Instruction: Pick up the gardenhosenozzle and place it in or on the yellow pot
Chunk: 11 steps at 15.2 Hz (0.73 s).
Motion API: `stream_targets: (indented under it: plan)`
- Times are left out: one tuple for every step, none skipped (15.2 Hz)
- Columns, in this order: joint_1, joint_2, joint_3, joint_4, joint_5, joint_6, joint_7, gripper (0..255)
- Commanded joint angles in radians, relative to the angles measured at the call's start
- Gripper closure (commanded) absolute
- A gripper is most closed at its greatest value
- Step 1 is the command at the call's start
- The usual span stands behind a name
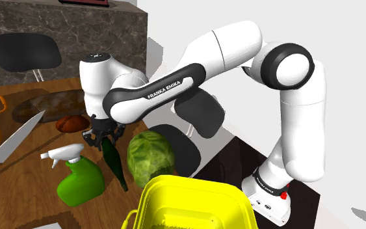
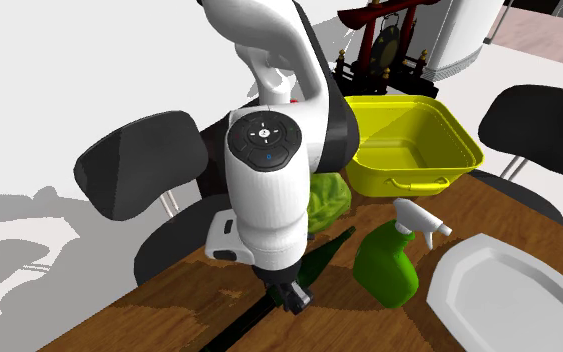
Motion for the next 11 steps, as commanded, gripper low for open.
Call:
stream_targets:
  plan:
    - [-0.001, -0.009, 0.003, 0.008, 0.005, -0.016, -0.003, 255]
    - [-0.003, -0.015, 0.006, 0.014, 0.009, -0.026, -0.005, 255]
    - [-0.004, -0.02, 0.008, 0.019, 0.012, -0.037, -0.007, 255]
    - [-0.005, -0.026, 0.01, 0.024, 0.015, -0.047, -0.009, 255]
    - [-0.006, -0.032, 0.012, 0.03, 0.019, -0.058, -0.01, 255]
    - [-0.006, -0.037, 0.014, 0.036, 0.022, -0.069, -0.012, 255]
    - [-0.007, -0.042, 0.015, 0.042, 0.025, -0.08, -0.014, 255]
    - [-0.008, -0.047, 0.017, 0.048, 0.028, -0.09, -0.015, 255]
    - [-0.009, -0.052, 0.019, 0.055, 0.031, -0.101, -0.017, 255]
    - [-0.009, -0.057, 0.021, 0.062, 0.034, -0.113, -0.019, 255]
    - [-0.01, -0.061, 0.022, 0.069, 0.036, -0.124, -0.02, 255]
